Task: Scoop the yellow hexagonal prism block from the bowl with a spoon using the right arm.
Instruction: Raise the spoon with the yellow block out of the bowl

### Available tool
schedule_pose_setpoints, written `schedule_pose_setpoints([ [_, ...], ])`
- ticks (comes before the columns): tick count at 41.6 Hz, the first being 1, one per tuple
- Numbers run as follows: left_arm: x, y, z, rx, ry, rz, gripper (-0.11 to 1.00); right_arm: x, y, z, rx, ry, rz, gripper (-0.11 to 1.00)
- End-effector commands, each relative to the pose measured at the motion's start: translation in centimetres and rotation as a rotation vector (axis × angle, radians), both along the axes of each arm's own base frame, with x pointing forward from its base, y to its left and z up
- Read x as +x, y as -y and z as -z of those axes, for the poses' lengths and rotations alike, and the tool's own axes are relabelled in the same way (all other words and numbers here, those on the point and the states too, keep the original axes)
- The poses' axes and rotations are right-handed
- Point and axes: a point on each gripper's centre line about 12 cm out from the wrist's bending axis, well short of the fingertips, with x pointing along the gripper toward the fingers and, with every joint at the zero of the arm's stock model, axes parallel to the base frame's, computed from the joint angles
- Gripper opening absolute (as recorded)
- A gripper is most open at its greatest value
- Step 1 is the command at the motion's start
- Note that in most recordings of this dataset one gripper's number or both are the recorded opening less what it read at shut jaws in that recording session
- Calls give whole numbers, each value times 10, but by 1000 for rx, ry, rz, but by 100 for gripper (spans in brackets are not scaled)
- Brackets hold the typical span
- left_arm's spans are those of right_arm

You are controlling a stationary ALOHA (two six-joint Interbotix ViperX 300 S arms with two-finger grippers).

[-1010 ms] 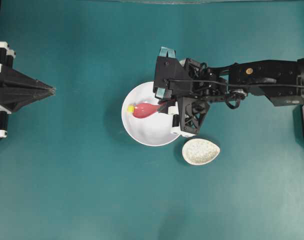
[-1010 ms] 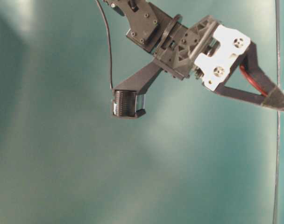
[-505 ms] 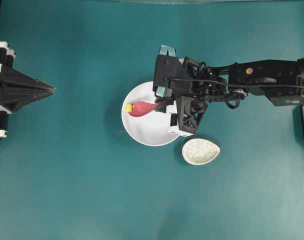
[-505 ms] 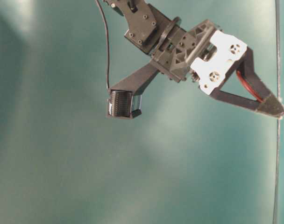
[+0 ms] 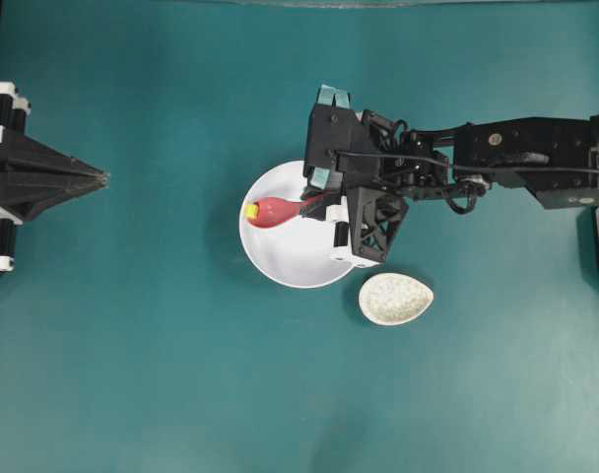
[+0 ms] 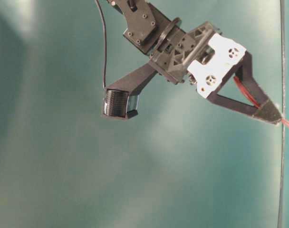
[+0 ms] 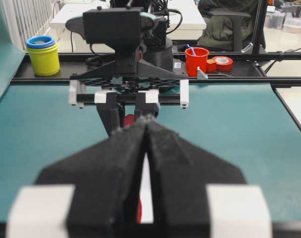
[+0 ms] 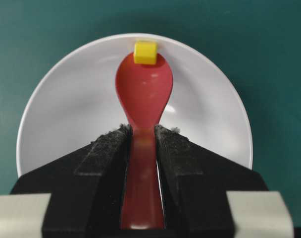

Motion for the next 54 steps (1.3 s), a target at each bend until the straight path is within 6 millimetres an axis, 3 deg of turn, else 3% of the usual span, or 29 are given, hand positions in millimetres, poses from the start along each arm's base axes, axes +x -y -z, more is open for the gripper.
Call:
schedule_pose_setpoints([
  [1, 3, 0, -7, 3, 12, 1, 0, 0, 0, -19, -7, 59, 1, 22],
  [24, 3, 0, -6, 3, 11, 1, 0, -14, -12, -58, -20, 210, -22, 22],
  [33, 3, 0, -6, 1, 11, 2, 0, -39, -17, -85, -57, 400, -34, 22],
  [44, 2, 0, -7, 1, 14, 1, 0, -88, -17, -109, -66, 567, -19, 22],
  [54, 2, 0, -7, -2, 14, 1, 0, -98, -18, -110, -60, 565, -17, 22],
])
